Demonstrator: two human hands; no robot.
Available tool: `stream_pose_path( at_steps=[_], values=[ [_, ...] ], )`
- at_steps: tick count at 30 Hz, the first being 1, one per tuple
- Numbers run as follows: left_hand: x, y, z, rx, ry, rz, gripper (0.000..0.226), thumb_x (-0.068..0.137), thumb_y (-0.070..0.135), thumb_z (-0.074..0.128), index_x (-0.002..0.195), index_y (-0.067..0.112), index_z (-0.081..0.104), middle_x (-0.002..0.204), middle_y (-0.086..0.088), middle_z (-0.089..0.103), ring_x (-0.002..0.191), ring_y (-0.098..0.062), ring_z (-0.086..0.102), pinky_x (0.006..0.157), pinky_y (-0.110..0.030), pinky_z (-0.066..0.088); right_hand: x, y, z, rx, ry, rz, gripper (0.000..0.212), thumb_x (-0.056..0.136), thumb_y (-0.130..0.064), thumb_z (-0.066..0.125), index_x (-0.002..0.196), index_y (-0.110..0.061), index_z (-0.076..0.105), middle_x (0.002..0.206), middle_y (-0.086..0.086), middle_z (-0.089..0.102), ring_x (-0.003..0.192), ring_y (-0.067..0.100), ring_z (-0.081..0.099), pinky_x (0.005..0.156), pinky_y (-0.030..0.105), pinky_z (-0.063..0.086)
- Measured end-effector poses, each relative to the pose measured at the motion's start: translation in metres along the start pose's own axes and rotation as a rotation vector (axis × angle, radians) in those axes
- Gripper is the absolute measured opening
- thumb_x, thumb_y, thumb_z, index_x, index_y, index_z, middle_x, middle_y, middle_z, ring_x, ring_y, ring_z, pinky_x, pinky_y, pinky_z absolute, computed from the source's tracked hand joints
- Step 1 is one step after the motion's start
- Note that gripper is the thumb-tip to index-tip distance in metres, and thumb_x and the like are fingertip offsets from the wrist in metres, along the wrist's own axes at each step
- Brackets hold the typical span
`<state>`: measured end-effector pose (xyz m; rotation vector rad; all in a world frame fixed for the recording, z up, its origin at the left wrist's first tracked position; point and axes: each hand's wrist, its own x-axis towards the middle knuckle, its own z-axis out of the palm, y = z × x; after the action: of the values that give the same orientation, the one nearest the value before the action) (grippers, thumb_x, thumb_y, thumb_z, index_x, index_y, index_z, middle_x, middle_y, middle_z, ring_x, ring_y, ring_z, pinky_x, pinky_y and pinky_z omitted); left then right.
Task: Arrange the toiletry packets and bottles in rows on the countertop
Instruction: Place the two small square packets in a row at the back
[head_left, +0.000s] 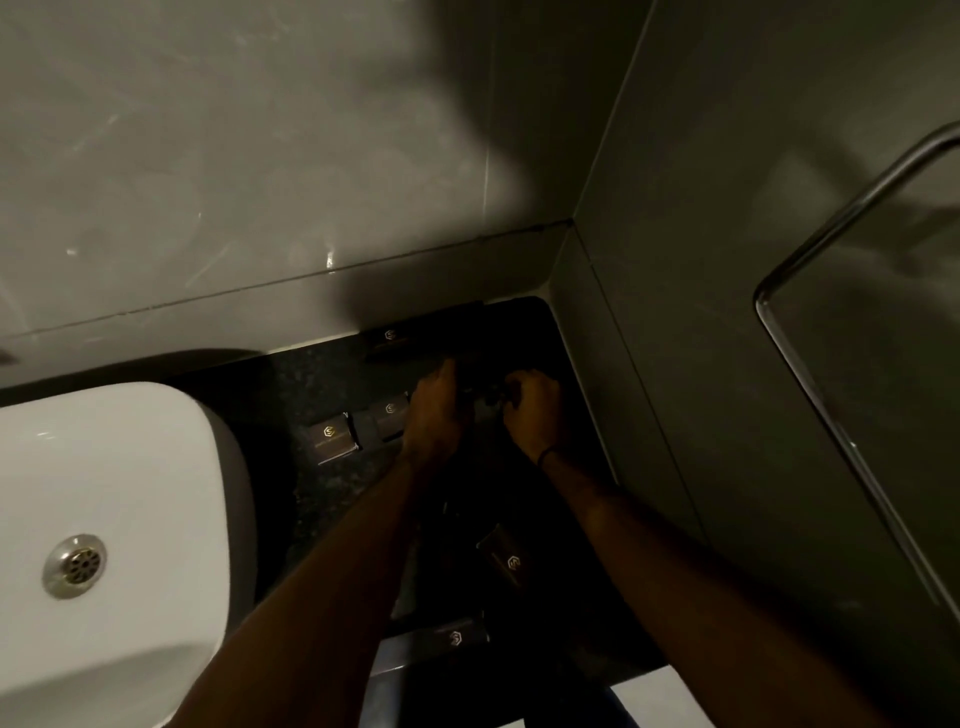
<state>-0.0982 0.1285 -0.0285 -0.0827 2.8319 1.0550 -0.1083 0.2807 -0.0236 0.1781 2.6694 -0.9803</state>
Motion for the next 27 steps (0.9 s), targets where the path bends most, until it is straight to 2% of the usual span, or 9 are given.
stream_pose_path(
  at_steps=[4,7,12,15,18,20,23,25,27],
  values=[
    [0.003,0.000,0.002,0.000,-0.016,-0.002,0.043,0.077,0.006,0.067,0.118,0.007,0.055,0.110,-0.019,0.068,0.100,-0.038,0.064,0.079,-0.040,0.051,0.000,-0.005,0.000,0.069,0.007,-0.014,0.029,0.085,-0.004,0.064,0.114,-0.006,0.067,0.119,0.017,0.067,0.109,0.032,0.065,0.093,0.037,0.053],
    [0.003,-0.001,0.003,-0.005,-0.026,-0.002,0.049,0.078,0.003,0.066,0.124,0.007,0.052,0.118,-0.019,0.064,0.107,-0.038,0.062,0.085,-0.041,0.050,-0.002,-0.008,-0.003,0.077,-0.031,-0.022,0.034,0.082,-0.010,0.070,0.115,-0.008,0.066,0.119,0.016,0.068,0.108,0.032,0.066,0.094,0.043,0.056],
    [-0.015,0.000,-0.005,-0.012,0.008,-0.031,0.066,0.078,0.009,0.069,0.135,0.018,0.036,0.135,-0.014,0.045,0.110,-0.032,0.057,0.086,-0.040,0.051,-0.024,0.003,-0.015,0.016,0.005,-0.005,0.050,0.083,-0.012,0.069,0.131,-0.007,0.056,0.130,0.018,0.059,0.120,0.035,0.058,0.102,0.048,0.051],
    [-0.052,-0.007,-0.019,0.114,0.013,0.040,0.048,0.086,0.024,0.064,0.128,0.016,0.043,0.127,-0.010,0.051,0.102,-0.026,0.058,0.078,-0.033,0.048,-0.061,0.023,-0.027,-0.062,0.042,0.052,0.068,0.083,-0.021,0.072,0.143,-0.008,0.043,0.142,0.019,0.048,0.131,0.037,0.048,0.109,0.052,0.045],
    [-0.108,-0.021,-0.031,0.209,-0.111,0.234,0.027,0.092,0.041,0.051,0.114,0.025,0.049,0.113,-0.001,0.056,0.088,-0.013,0.058,0.071,-0.026,0.048,-0.106,0.047,-0.034,-0.198,0.038,0.120,0.072,0.084,-0.031,0.071,0.145,-0.008,0.040,0.144,0.019,0.045,0.134,0.038,0.044,0.110,0.052,0.043],
    [-0.147,-0.033,-0.032,0.269,-0.229,0.289,0.042,0.089,0.060,0.044,0.116,0.028,0.050,0.118,0.001,0.058,0.094,-0.017,0.062,0.074,-0.028,0.051,-0.130,0.062,-0.034,-0.295,-0.028,0.135,0.069,0.085,-0.028,0.070,0.143,-0.006,0.041,0.145,0.021,0.044,0.136,0.038,0.042,0.112,0.050,0.041],
    [-0.203,-0.054,-0.031,0.436,-0.489,0.309,0.077,0.073,0.082,0.043,0.129,0.029,0.046,0.137,-0.005,0.053,0.113,-0.024,0.061,0.089,-0.039,0.053,-0.155,0.074,-0.034,-0.326,-0.049,0.139,0.054,0.089,-0.019,0.066,0.137,-0.006,0.047,0.142,0.021,0.047,0.133,0.037,0.045,0.108,0.047,0.042],
    [-0.232,-0.068,-0.031,0.526,-0.551,0.382,0.081,0.070,0.080,0.046,0.130,0.025,0.047,0.135,-0.008,0.055,0.110,-0.027,0.063,0.087,-0.040,0.054,-0.162,0.070,-0.036,-0.300,-0.024,0.141,0.046,0.089,-0.017,0.066,0.132,-0.006,0.052,0.138,0.020,0.052,0.128,0.038,0.050,0.106,0.048,0.045],
    [-0.251,-0.077,-0.033,0.509,-0.560,0.363,0.068,0.078,0.063,0.050,0.132,0.020,0.047,0.134,-0.010,0.055,0.110,-0.029,0.063,0.085,-0.038,0.054,-0.170,0.060,-0.037,-0.283,0.018,0.123,0.045,0.088,-0.018,0.067,0.130,-0.006,0.055,0.134,0.019,0.055,0.124,0.038,0.054,0.104,0.050,0.048]
  ],
)
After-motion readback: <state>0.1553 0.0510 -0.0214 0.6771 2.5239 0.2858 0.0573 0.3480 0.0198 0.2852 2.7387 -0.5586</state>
